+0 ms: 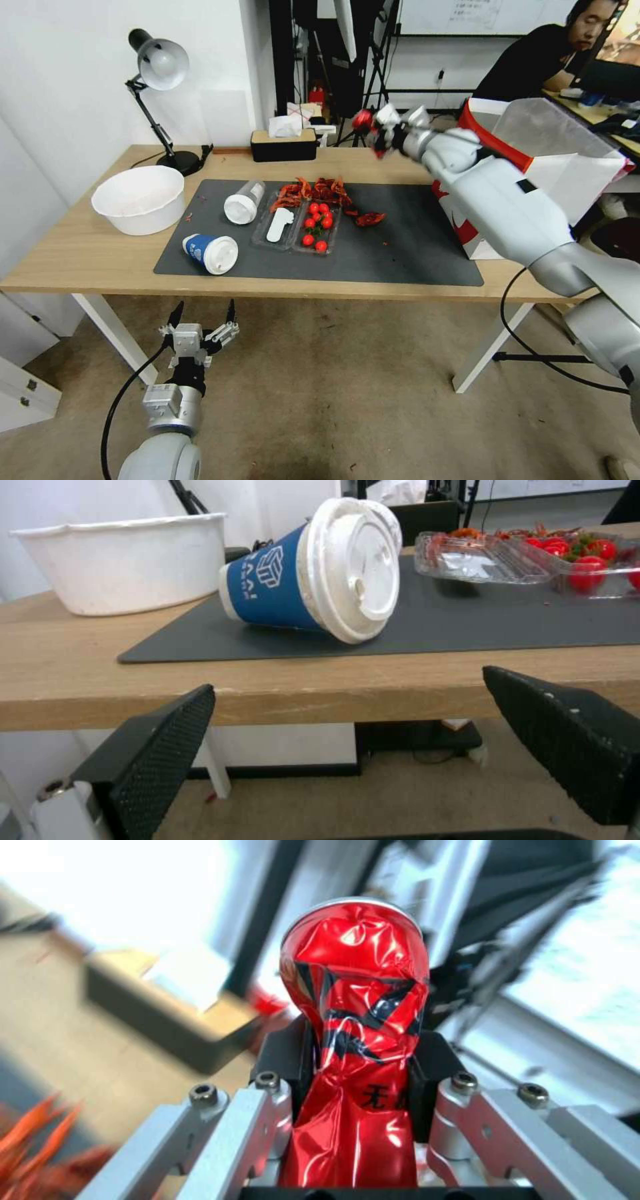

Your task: Pick up the trash from the table and place it into the takeout bag.

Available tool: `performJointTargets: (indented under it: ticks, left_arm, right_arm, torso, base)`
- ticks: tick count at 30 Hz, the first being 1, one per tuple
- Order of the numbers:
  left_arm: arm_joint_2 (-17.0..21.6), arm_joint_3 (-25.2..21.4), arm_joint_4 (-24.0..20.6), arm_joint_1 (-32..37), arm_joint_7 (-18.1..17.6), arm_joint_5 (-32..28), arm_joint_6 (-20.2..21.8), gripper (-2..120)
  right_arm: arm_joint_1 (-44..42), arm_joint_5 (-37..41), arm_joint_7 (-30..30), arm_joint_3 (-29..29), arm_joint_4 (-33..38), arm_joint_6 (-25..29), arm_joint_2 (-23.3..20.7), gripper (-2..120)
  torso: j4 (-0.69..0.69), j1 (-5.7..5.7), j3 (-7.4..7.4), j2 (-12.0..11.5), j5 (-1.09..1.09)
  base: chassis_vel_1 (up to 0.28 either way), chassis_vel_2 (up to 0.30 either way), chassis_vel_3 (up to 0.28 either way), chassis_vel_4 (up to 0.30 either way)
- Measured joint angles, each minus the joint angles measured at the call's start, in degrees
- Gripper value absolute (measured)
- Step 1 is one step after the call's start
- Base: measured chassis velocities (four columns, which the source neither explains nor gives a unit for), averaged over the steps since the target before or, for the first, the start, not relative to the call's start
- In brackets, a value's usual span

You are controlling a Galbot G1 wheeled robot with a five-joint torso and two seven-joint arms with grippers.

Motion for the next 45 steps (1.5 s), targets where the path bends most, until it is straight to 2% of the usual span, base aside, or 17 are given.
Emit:
performJointTargets:
  ticks: [1, 2, 5, 12, 16, 28, 29, 31, 32, 33, 34, 36, 40, 41, 44, 45]
  left_arm:
    - [0.0, 0.2, 0.0, 0.0, 0.0, 0.1, 0.0, 100]
    - [0.0, 0.2, 0.0, 0.0, 0.0, 0.1, 0.0, 100]
    - [-0.1, 0.6, -0.1, 0.1, 0.0, 0.6, 0.0, 100]
    - [-0.1, 1.2, -0.3, 0.3, 0.0, 1.0, 0.0, 100]
    - [-0.1, 1.4, -0.3, 0.4, 0.0, 1.2, -0.1, 100]
    - [-0.2, 1.8, -0.3, 0.4, 0.0, 1.6, -0.1, 100]
    - [-0.2, 1.8, -0.3, 0.5, 0.1, 1.7, -0.1, 100]
    - [-0.3, 1.9, -0.3, 0.5, 0.1, 1.8, -0.1, 100]
    - [-0.5, 2.1, -0.3, 0.6, 0.1, 2.1, -0.1, 100]
    - [-0.5, 2.1, -0.3, 0.6, 0.1, 2.1, -0.1, 100]
    - [-0.6, 2.1, -0.4, 0.7, 0.1, 2.2, -0.1, 100]
    - [-0.6, 2.1, -0.5, 0.8, 0.1, 2.3, -0.1, 100]
    - [-0.6, 2.1, -0.7, 0.9, 0.1, 2.3, -0.2, 100]
    - [-0.6, 2.1, -0.7, 0.9, 0.1, 2.3, -0.2, 100]
    - [-0.6, 2.2, -0.8, 1.0, 0.1, 2.4, -0.4, 100]
    - [-0.6, 2.2, -0.8, 1.0, 0.1, 2.4, -0.4, 100]
  right_arm:
    - [-0.5, 0.0, 5.1, 2.2, 3.8, -3.9, -0.8, 23]
    - [-0.5, 0.0, 5.1, 2.2, 3.8, -3.9, -0.8, 23]
    - [-2.0, -3.4, 14.6, 6.4, 10.4, -14.1, -2.9, 23]
    - [-5.3, -9.8, 17.9, 12.7, 15.2, -21.6, -6.4, 23]
    - [-7.4, -11.3, 17.6, 15.5, 16.9, -22.4, -8.1, 23]
    - [-11.4, -14.7, 13.9, 18.9, 18.4, -22.2, -11.1, 23]
    - [-11.6, -14.8, 13.7, 19.3, 18.5, -22.1, -11.3, 30]
    - [-11.7, -14.8, 13.6, 19.4, 18.5, -22.1, -11.4, 33]
    - [-12.0, -14.8, 13.4, 19.9, 18.7, -22.0, -11.6, 48]
    - [-12.0, -14.8, 13.4, 19.9, 18.7, -22.0, -11.6, 48]
    - [-12.2, -14.8, 13.3, 20.2, 18.9, -21.9, -11.8, 57]
    - [-12.3, -14.7, 13.3, 20.4, 19.0, -21.9, -11.8, 60]
    - [-12.6, -14.5, 13.3, 21.0, 20.1, -21.9, -12.1, 77]
    - [-12.6, -14.5, 13.3, 21.0, 20.1, -21.9, -12.1, 77]
    - [-13.4, -14.3, 12.9, 21.6, 21.6, -21.9, -12.8, 95]
    - [-13.4, -14.3, 12.9, 21.6, 21.6, -21.9, -12.8, 95]
  torso:
    - [0.02, 0.00, 0.00, 0.0, 0.00]
    - [0.02, 0.00, 0.00, 0.0, 0.00]
    - [-0.01, -0.01, 0.00, 0.0, 0.02]
    - [0.00, -0.01, 0.00, 0.0, 0.00]
    - [0.00, -0.01, 0.00, 0.0, 0.01]
    - [0.00, -0.01, 0.01, 0.0, 0.01]
    - [0.00, -0.01, 0.01, 0.0, 0.01]
    - [0.00, -0.01, 0.01, 0.0, 0.01]
    - [0.01, 0.00, 0.01, 0.0, 0.00]
    - [0.01, 0.00, 0.01, 0.0, 0.00]
    - [0.00, 0.00, 0.01, 0.0, 0.00]
    - [0.00, 0.00, 0.01, 0.0, 0.00]
    - [0.01, 0.00, 0.01, 0.0, 0.00]
    - [0.01, 0.00, 0.01, 0.0, 0.00]
    - [0.00, 0.00, 0.01, 0.0, 0.00]
    - [0.00, 0.00, 0.01, 0.0, 0.00]
  base:
    - [0.000, 0.000, 0.000, 0.000]
    - [0.000, 0.000, 0.000, 0.000]
    - [0.000, 0.000, 0.000, 0.000]
    - [0.000, 0.000, 0.000, 0.000]
    - [0.000, 0.000, 0.000, 0.000]
    - [0.000, 0.000, 0.000, 0.000]
    - [0.000, 0.000, 0.000, 0.000]
    - [0.000, 0.000, 0.000, 0.000]
    - [0.000, 0.000, 0.000, 0.000]
    - [0.000, 0.000, 0.000, 0.000]
    - [0.000, 0.000, 0.000, 0.000]
    - [0.000, 0.000, 0.000, 0.000]
    - [0.000, 0.000, 0.000, 0.000]
    - [0.000, 0.000, 0.000, 0.000]
    - [0.000, 0.000, 0.000, 0.000]
    - [0.000, 0.000, 0.000, 0.000]
